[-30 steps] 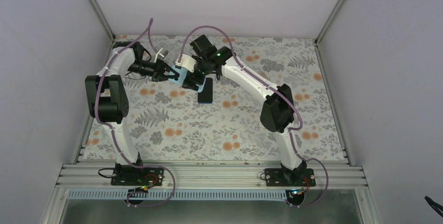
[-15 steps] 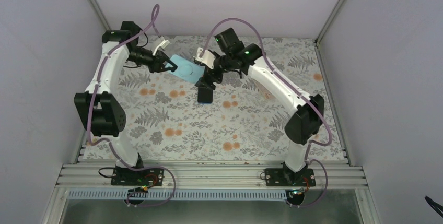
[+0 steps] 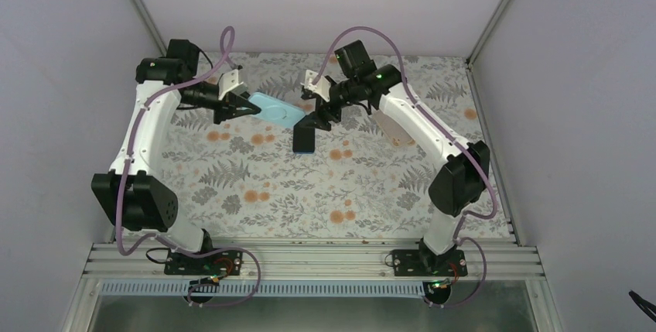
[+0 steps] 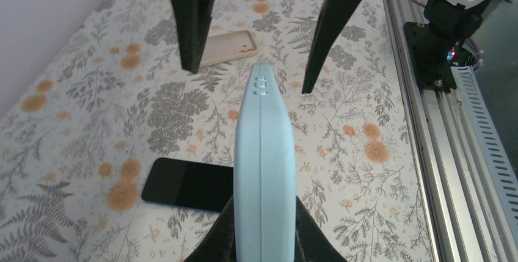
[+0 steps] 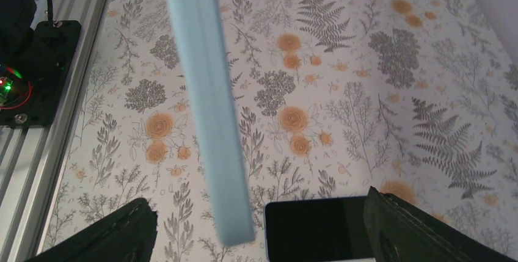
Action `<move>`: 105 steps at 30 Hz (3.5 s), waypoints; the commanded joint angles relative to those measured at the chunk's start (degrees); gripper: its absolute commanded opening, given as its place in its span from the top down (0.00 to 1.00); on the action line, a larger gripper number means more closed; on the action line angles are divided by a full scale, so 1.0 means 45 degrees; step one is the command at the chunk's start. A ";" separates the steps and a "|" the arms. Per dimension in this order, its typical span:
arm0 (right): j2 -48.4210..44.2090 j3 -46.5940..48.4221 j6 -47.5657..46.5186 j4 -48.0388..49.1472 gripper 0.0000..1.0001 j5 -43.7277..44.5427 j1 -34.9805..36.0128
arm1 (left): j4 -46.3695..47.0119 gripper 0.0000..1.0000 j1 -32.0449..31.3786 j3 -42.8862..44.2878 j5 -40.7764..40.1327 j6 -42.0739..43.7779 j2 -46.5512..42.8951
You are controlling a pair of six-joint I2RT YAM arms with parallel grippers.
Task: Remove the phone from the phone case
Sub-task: Adjust the phone.
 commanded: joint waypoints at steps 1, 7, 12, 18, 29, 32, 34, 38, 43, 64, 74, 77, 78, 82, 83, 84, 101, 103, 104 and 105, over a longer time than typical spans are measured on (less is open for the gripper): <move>0.0420 0.0545 -0.0274 0.0363 0.15 -0.0899 -0.0009 | 0.0136 0.98 -0.0173 -0.0319 0.1331 0.1015 -0.0402; 0.1146 0.1612 -0.0236 -0.0438 0.36 -0.1980 0.0004 | 0.0135 0.98 -0.0214 -0.0132 0.1708 0.0911 -0.0108; 0.1508 0.2003 -0.0060 -0.0764 0.59 -0.2064 0.0009 | 0.0135 0.98 -0.0214 0.0070 0.1837 0.0914 -0.0062; 0.1395 0.1993 -0.0063 -0.1022 0.97 -0.2206 0.0002 | 0.0135 0.98 -0.0219 0.0369 0.1985 0.0789 0.0159; -0.1225 -0.1120 0.1569 0.2944 0.96 0.3828 0.0002 | 0.0115 0.00 -0.0125 0.1267 0.0858 -0.1476 -0.0122; -0.2336 -0.2341 0.1826 0.4555 0.97 0.5444 0.0102 | 0.0134 0.00 -0.0102 0.1388 0.1341 -0.2495 -0.0208; -0.3132 -0.3238 0.1458 0.5766 0.97 0.6728 0.0403 | 0.0135 0.00 -0.0097 0.1929 0.1458 -0.3510 0.0153; -0.4384 -0.5245 0.0304 0.8367 0.96 0.9271 0.1275 | 0.0135 0.00 -0.0099 0.3533 0.0238 -0.6805 0.1651; -0.5559 -0.8140 -0.2217 1.2417 0.97 1.2523 0.2773 | 0.0106 0.00 -0.0037 0.4903 -0.0141 -0.9788 0.2716; -0.0615 -1.3328 -1.5509 3.5174 0.97 1.4172 0.4305 | 0.0123 0.00 -0.0077 0.2323 0.3212 -1.1615 0.2610; -0.0137 -1.2134 -1.5728 3.5178 0.97 1.4010 0.4335 | 0.0239 0.00 -0.0098 0.1411 0.3059 -1.1687 0.2590; -0.0155 -1.2215 -1.5864 3.5178 0.97 1.3920 0.4363 | 0.0142 0.00 -0.0069 0.1718 0.3034 -1.1568 0.2711; -0.0186 -1.2270 -1.5875 3.5172 0.97 1.3931 0.4361 | 0.0118 0.00 -0.0045 0.1812 0.3108 -1.1532 0.2719; -0.0345 -1.2637 -1.5921 3.5161 0.97 1.3988 0.4341 | 0.0113 0.00 0.0176 0.2315 0.3832 -1.1454 0.2542; -0.0368 -1.2686 -1.5934 3.5162 0.97 1.4051 0.4336 | 0.0115 0.00 0.0255 0.2467 0.3813 -1.1435 0.2466; -0.0396 -1.2729 -1.5923 3.5160 0.97 1.4086 0.4304 | 0.0106 0.00 0.0286 0.2648 0.3583 -1.1459 0.2425; -0.0106 -1.1846 -1.5811 3.5161 0.97 1.3907 0.4428 | 0.0115 0.00 0.1005 0.1889 0.3573 -1.1151 0.2981; 0.0121 -1.1534 -1.5736 3.5159 0.97 1.3866 0.4517 | 0.0114 0.00 0.0645 0.1900 0.3603 -1.1067 0.2848; 0.0203 -1.1332 -1.5710 3.5164 0.97 1.3882 0.4570 | 0.0113 0.00 0.0528 0.1852 0.3591 -1.1044 0.2809; 0.0269 -1.1185 -1.5714 3.5152 0.97 1.3898 0.4611 | 0.0115 0.00 0.0423 0.1806 0.3531 -1.1024 0.2768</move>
